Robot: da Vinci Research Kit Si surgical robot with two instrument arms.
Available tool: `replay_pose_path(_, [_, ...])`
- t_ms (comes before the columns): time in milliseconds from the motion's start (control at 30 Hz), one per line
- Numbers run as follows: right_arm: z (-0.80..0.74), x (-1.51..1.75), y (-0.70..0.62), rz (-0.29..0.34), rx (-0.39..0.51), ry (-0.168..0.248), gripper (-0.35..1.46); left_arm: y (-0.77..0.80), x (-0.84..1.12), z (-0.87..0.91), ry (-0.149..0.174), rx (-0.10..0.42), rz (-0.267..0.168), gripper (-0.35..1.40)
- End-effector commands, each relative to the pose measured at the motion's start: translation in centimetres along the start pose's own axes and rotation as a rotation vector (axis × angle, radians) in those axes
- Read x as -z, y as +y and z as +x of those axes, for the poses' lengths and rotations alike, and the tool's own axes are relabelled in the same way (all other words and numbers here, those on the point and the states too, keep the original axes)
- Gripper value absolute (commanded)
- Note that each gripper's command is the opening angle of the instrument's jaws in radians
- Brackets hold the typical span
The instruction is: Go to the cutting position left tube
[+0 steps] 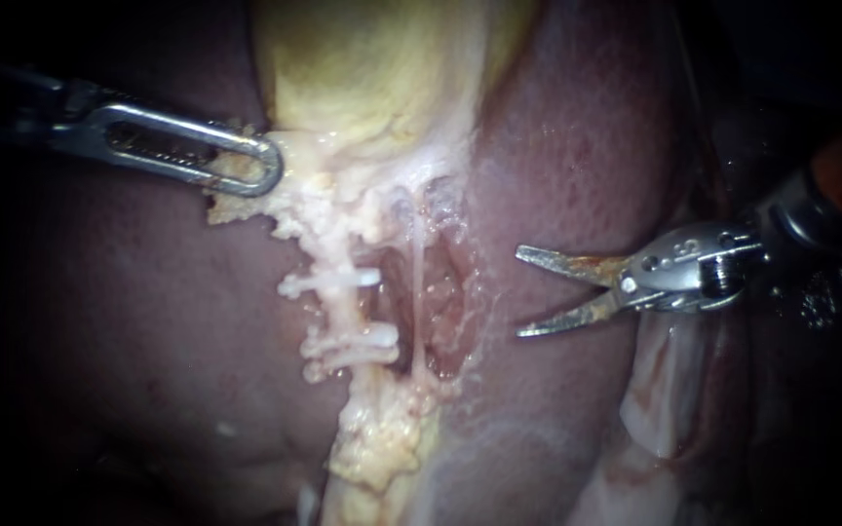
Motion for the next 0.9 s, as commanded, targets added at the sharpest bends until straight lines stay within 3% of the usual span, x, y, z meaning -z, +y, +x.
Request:
replay_pose_path(33, [0.02,-0.03,-0.02,0.013,0.0,0.003,1.45,-0.01,0.0,0.0,0.001,0.0,0.002,-0.35])
replay_pose_path(300, [0.16,-0.47,-0.23,0.11,-0.038,0.021,1.45,-0.01,-0.01,-0.02,0.002,-0.001,0.003,-0.35])
replay_pose_path(500, [0.14,-0.82,-0.32,0.158,-0.066,0.033,1.45,-0.02,-0.02,-0.03,0.002,-0.002,0.004,-0.35])
replay_pose_path(667, [0.06,-1.0,-0.28,0.18,-0.07,0.033,1.45,-0.03,-0.02,-0.04,0.002,-0.002,0.004,-0.35])
replay_pose_path(900, [-0.08,-1.08,-0.1,0.188,-0.071,0.035,1.45,-0.04,-0.03,-0.04,0.002,-0.003,0.004,-0.35])
